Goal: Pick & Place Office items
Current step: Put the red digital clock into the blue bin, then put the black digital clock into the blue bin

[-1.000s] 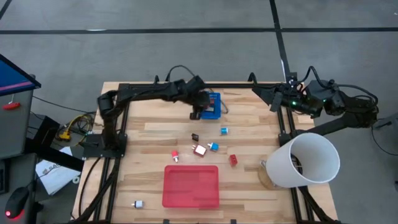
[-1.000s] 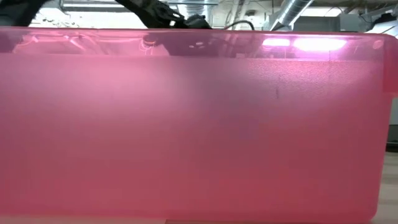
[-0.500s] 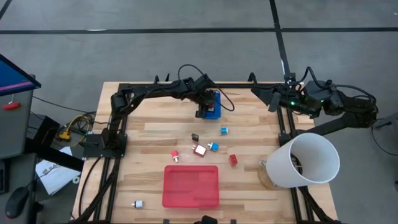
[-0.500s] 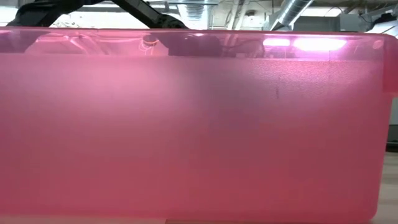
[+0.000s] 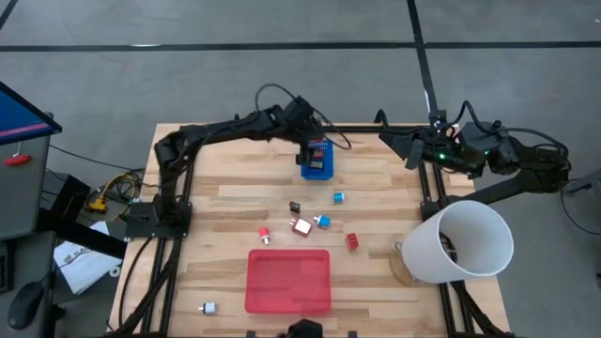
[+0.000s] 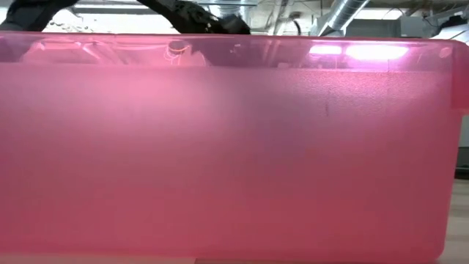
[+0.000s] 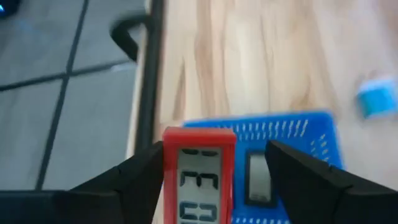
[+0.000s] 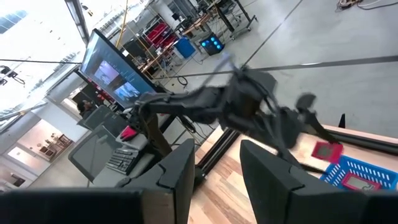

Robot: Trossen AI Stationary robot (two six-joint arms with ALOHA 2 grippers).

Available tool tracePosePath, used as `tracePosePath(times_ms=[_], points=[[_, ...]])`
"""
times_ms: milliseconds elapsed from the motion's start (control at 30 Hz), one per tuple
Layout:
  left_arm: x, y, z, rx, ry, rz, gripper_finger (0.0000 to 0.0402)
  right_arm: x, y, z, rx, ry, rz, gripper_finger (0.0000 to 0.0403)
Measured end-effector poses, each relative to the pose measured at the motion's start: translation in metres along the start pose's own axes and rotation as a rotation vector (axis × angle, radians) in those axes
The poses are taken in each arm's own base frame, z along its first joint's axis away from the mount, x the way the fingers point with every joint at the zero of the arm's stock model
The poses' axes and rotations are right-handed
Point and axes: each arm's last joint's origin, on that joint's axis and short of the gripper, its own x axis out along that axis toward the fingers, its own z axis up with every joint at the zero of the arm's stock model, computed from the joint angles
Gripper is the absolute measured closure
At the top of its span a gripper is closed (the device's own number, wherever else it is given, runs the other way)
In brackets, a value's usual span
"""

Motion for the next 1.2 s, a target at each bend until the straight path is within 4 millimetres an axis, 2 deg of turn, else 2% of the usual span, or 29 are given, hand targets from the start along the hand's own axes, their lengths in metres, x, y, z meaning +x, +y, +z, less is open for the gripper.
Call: tracePosePath(times_ms=[167, 367, 500, 633, 733, 833, 933, 1000, 1100, 1200], points=[[-0.025, 0.005, 0.010, -0.025, -0.089, -0.031, 0.0131, 0.000, 0.000, 0.000, -0.011, 0.002, 0.003, 0.0280], [-0.033, 0.001, 0.016, -0.070, -0.114, -0.065, 0.0138, 0.000, 0.000, 0.000, -0.018, 0.001, 0.005, 0.0280], [-0.033, -0.003, 0.005, -0.119, -0.010, -0.120, 0.0140, 0.000, 0.003, -0.003, -0.026, 0.016, 0.018, 0.0280], [-0.038, -0.011, -0.014, -0.185, 0.135, -0.251, 0.0137, 0.002, 0.007, -0.009, -0.048, 0.050, 0.034, 0.0280], [-0.057, -0.032, -0.029, -0.245, 0.208, -0.356, 0.0135, 0.004, 0.011, -0.015, -0.045, 0.071, 0.038, 0.0280], [-0.086, -0.064, -0.041, -0.238, 0.220, -0.407, 0.0135, 0.003, 0.013, -0.018, -0.037, 0.068, 0.033, 0.0280], [-0.117, -0.100, -0.045, -0.198, 0.116, -0.422, 0.0136, 0.002, 0.014, -0.019, -0.038, 0.067, 0.030, 0.0280], [-0.128, -0.125, -0.044, -0.168, 0.002, -0.405, 0.0140, 0.001, 0.014, -0.019, -0.037, 0.068, 0.035, 0.0280], [-0.127, -0.157, -0.042, -0.138, -0.112, -0.331, 0.0154, 0.001, 0.014, -0.019, -0.038, 0.067, 0.032, 0.0280], [-0.111, -0.162, -0.041, -0.177, -0.110, -0.329, 0.0181, 0.001, 0.014, -0.019, -0.035, 0.065, 0.033, 0.0280]])
